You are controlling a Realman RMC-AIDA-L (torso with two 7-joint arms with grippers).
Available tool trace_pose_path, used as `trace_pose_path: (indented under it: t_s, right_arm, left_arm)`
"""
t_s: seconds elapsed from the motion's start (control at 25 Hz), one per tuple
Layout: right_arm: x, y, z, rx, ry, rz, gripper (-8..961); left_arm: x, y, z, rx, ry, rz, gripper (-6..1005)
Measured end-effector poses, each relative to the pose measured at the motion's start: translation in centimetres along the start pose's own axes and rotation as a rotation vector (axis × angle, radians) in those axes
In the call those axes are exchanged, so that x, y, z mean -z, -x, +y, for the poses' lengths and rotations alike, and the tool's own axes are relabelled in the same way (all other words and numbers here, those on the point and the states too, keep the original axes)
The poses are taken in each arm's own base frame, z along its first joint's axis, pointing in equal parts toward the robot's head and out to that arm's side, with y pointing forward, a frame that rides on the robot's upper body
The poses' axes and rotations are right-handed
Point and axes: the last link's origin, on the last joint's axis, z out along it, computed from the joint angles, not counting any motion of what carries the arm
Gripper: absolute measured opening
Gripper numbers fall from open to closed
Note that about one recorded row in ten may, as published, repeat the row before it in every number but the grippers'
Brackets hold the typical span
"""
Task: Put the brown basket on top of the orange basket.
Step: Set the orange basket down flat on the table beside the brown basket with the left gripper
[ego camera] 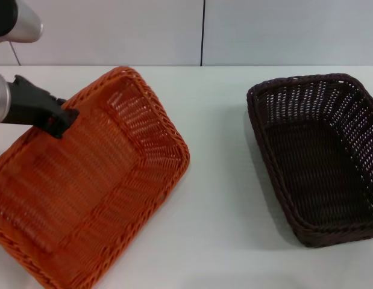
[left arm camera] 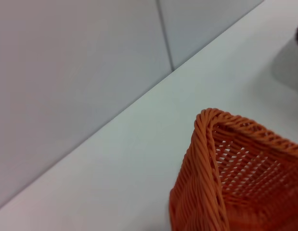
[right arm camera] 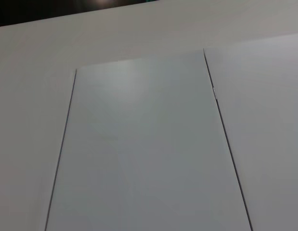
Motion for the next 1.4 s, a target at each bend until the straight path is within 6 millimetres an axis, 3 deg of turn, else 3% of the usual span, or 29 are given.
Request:
trace_pose_path:
  t_s: [0.32,0.76,1.4]
  right_arm:
    - [0.4,0.4,-0.2,0.009,-0.009,-0.013,822]
    - [1.1,0.7,-0.4,0.017,-0.016,-0.013,822]
    - [1.5,1.0,-0.4,0.025,-0.012,-0.015,822]
  left_arm:
    - [1.0,-2.3,1.8,-0.096,0.08,0.079,172]
    - [1.3,-4.4,2.5,-0.197,0.109,0.11,171]
    - [0.2,-4.8,3.5,-0.256,0.178,0.118,170]
